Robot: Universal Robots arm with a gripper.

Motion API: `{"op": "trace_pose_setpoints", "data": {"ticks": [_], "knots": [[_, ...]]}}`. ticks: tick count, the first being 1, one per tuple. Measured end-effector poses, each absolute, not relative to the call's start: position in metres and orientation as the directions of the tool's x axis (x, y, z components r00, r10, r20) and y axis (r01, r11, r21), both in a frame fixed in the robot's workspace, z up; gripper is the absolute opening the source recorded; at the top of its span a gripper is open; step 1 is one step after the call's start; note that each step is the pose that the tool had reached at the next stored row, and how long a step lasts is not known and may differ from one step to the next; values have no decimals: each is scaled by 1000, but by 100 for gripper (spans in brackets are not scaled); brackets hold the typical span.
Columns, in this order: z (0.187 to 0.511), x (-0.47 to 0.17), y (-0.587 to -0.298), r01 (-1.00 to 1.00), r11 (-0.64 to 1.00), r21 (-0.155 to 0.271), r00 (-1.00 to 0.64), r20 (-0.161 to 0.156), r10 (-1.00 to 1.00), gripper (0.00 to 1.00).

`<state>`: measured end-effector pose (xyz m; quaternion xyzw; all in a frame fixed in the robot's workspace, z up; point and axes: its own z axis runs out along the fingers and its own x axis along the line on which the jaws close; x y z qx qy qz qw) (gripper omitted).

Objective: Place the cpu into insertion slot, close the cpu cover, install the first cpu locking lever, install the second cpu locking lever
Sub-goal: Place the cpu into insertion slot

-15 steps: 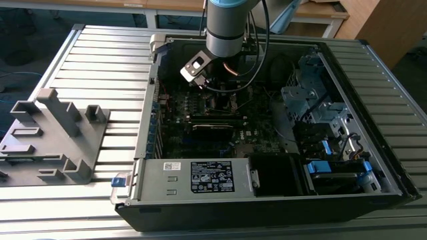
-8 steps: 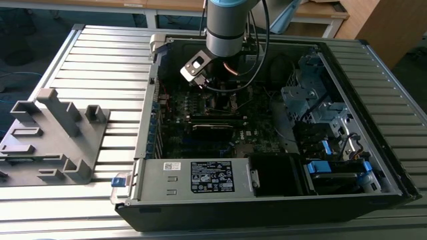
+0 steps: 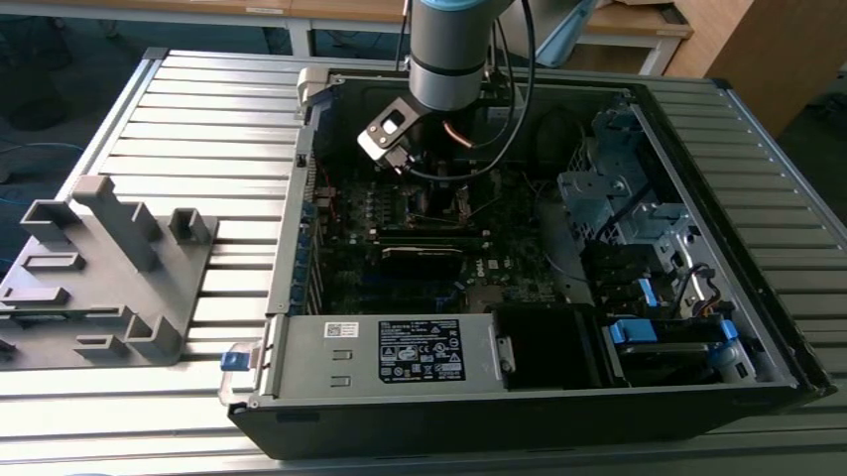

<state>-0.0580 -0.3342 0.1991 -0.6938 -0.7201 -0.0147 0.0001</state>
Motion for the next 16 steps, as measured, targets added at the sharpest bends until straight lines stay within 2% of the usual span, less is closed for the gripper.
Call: {"op": "trace_pose_setpoints", "data": {"ticks": [16], "knots": [[197, -58, -329, 1000, -3, 21, 3, 20, 1000, 58]]}}
